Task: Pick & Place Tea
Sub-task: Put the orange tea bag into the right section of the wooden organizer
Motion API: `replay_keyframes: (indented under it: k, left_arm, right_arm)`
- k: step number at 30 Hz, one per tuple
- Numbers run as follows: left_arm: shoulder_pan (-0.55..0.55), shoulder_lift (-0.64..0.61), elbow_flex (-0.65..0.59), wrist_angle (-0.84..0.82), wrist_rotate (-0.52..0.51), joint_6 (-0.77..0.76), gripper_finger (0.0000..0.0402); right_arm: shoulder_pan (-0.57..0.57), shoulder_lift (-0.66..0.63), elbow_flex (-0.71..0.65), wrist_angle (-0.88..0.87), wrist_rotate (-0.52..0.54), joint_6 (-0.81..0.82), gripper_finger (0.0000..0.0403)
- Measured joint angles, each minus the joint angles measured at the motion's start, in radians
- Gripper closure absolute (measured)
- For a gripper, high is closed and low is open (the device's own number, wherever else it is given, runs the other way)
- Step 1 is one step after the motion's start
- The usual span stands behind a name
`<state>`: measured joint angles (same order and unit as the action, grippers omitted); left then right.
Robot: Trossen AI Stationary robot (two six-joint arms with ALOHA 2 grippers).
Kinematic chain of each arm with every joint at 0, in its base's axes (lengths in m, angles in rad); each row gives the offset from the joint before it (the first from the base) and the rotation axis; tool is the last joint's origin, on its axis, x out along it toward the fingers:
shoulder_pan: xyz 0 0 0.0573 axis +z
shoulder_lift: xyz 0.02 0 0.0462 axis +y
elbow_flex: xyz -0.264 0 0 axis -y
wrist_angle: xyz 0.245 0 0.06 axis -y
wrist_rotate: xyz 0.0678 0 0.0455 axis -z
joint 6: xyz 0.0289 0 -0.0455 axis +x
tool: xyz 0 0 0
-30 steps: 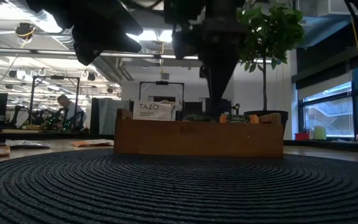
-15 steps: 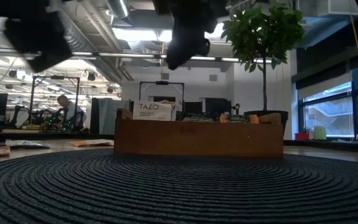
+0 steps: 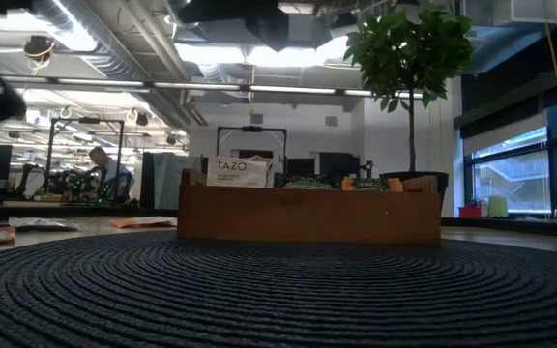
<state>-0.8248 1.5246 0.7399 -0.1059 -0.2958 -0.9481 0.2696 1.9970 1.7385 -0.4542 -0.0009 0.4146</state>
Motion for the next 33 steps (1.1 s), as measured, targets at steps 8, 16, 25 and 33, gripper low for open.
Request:
replay_keyframes:
  k: [8, 16, 25, 33]
  left_arm:
    - [-0.006, 0.101, 0.0, 0.028, 0.031, -0.06, 0.0274]
    - [-0.005, 0.151, 0.001, 0.031, 0.023, -0.013, 0.0274]
    - [-0.006, 0.179, 0.004, 0.032, -0.005, 0.122, 0.0275]
    - [-0.006, 0.236, 0.009, 0.056, -0.028, 0.127, 0.0324]
  right_arm:
    - [0.033, 0.019, -0.001, 0.002, 0.025, 0.084, 0.0292]
    - [0.069, 0.022, -0.009, -0.003, 0.112, 0.108, 0.0292]
    - [0.082, 0.022, -0.009, 0.002, 0.116, 0.109, 0.0292]
    - [0.082, 0.022, -0.009, 0.001, 0.116, 0.104, 0.0292]
